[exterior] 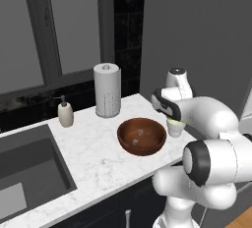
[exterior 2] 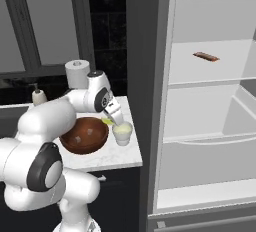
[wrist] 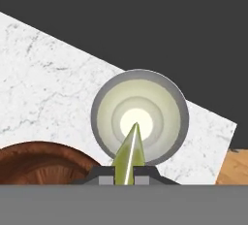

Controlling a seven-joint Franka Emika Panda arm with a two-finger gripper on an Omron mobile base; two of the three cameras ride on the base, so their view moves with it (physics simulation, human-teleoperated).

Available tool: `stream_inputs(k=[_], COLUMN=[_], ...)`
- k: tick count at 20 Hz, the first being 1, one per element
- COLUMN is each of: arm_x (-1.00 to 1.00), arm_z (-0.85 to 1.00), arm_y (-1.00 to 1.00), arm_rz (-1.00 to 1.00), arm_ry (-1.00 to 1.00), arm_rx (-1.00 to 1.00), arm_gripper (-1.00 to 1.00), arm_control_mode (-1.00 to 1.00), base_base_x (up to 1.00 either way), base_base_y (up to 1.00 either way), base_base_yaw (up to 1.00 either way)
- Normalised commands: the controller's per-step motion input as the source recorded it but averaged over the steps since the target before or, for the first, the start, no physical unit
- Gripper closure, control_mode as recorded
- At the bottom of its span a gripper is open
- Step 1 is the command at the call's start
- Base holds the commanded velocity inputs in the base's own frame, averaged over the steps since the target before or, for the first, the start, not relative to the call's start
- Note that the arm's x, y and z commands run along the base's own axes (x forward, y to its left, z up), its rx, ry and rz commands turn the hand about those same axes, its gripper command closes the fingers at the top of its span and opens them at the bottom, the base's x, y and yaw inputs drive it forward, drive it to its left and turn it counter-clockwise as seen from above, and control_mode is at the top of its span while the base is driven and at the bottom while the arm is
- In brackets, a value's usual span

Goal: Grab a lemon wedge from the fridge and one ice cube from the ice bowl, and put them in the glass of lemonade.

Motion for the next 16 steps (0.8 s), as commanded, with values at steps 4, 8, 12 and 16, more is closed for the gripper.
stream_inputs(k=[4, 8, 12, 16], arm_x=[0.0, 0.06, 0.26, 0.12], arm_z=[-0.07, 0.21, 0.04, 0.0], arm_y=[-0.06, 0.0, -0.11, -0.33], arm_rz=[-0.05, 0.0, 0.0, -0.04], arm_ry=[-0.06, -0.06, 0.0, 0.0], arm_rx=[0.0, 0.0, 0.0, 0.0], arm_gripper=[1.0, 1.0, 1.0, 1.0], arm_control_mode=[-1.0, -1.0, -1.0, -1.0], base_base_x=[0.0, 0.0, 0.0, 0.0], base_base_y=[0.0, 0.0, 0.0, 0.0], base_base_yaw=[0.0, 0.0, 0.0, 0.0])
